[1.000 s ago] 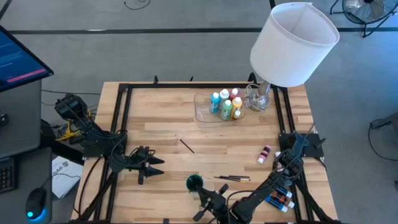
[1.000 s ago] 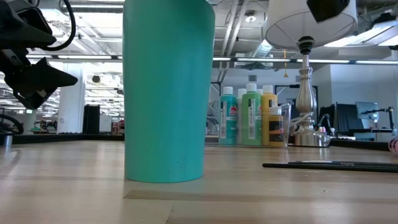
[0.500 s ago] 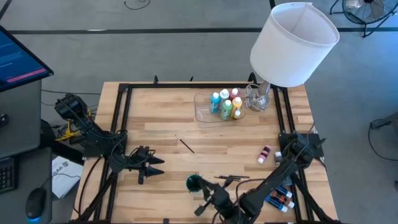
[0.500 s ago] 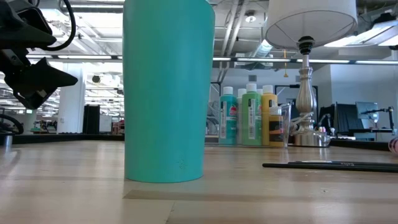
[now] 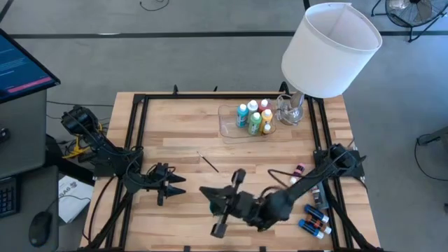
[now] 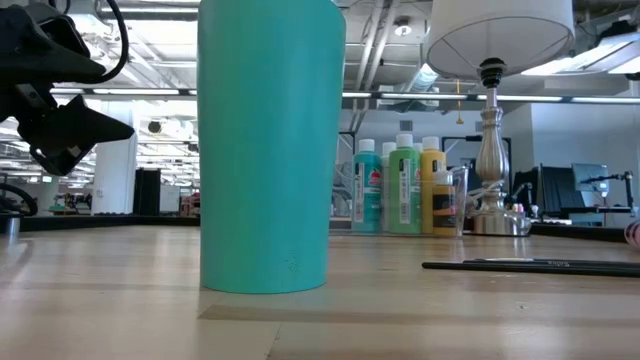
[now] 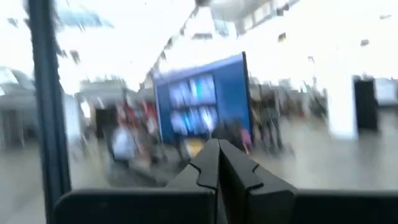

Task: Pick & Place Paint Supplies
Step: Put the silver paintbrush into the green cup

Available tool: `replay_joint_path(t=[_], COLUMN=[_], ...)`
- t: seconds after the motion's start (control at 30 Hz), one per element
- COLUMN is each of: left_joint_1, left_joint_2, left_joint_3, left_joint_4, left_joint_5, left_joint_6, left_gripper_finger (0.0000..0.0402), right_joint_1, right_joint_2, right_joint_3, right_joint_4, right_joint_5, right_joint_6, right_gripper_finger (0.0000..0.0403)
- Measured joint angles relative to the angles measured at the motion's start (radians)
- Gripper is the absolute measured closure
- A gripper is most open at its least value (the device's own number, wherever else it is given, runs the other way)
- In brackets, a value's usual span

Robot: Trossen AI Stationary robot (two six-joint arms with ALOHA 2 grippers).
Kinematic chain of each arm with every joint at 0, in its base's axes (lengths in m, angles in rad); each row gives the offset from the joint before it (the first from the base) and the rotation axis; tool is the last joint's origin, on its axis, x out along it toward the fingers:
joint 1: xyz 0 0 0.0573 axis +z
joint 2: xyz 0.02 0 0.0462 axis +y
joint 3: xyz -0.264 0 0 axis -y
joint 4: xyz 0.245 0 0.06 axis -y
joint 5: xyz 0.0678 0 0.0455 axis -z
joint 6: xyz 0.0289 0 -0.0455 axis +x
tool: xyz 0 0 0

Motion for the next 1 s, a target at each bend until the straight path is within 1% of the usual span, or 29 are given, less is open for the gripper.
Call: replay_joint_path(t=[0.03, 0.1, 0.13, 0.2, 0.3, 0.47, 0.53, 0.63, 0.73, 0.93, 1.0], left_joint_1=[0.000, 0.000, 0.000, 0.000, -0.002, -0.002, -0.002, -0.002, -0.011, -0.038, -0.051], left_joint_2=[0.000, 0.000, 0.000, 0.000, 0.000, 0.000, 0.000, 0.000, 0.000, 0.000, 0.000], left_joint_3=[0.000, 0.000, 0.000, 0.000, 0.000, 0.000, 0.000, -0.001, -0.001, -0.002, -0.002], left_joint_4=[0.000, 0.000, 0.000, 0.000, -0.004, -0.008, -0.018, -0.061, -0.146, -0.363, -0.396], left_joint_5=[0.000, 0.003, 0.009, 0.014, 0.017, 0.017, 0.017, 0.018, 0.041, 0.070, 0.070], left_joint_6=[0.000, 0.000, 0.000, 0.000, 0.000, 0.045, 0.052, 0.049, 0.018, -0.160, -0.199], left_gripper_finger=[0.0215, 0.0215, 0.0215, 0.0215, 0.0215, 0.0215, 0.0215, 0.0215, 0.0215, 0.0215, 0.0215], right_joint_1=[-0.006, -0.017, -0.020, -0.046, -0.097, -0.204, -0.253, -0.320, -0.368, -0.454, -0.483], right_joint_2=[-0.001, -0.005, -0.012, -0.024, -0.037, -0.035, -0.036, -0.035, -0.035, -0.035, -0.035], right_joint_3=[0.000, 0.001, 0.000, 0.001, 0.002, 0.000, 0.000, 0.000, 0.000, 0.000, -0.009], right_joint_4=[0.062, 0.143, 0.159, 0.160, 0.086, -0.037, -0.080, -0.177, -0.271, -0.560, -0.610], right_joint_5=[-0.030, -0.052, -0.054, -0.082, -0.148, -0.414, -0.468, -0.480, -0.483, -0.491, -0.486], right_joint_6=[-0.039, -0.101, -0.131, -0.142, -0.096, 0.074, 0.114, 0.141, 0.174, 0.347, 0.393], right_gripper_finger=[0.0403, 0.0403, 0.0403, 0.0403, 0.0403, 0.0403, 0.0403, 0.0403, 0.0403, 0.0403, 0.0403])
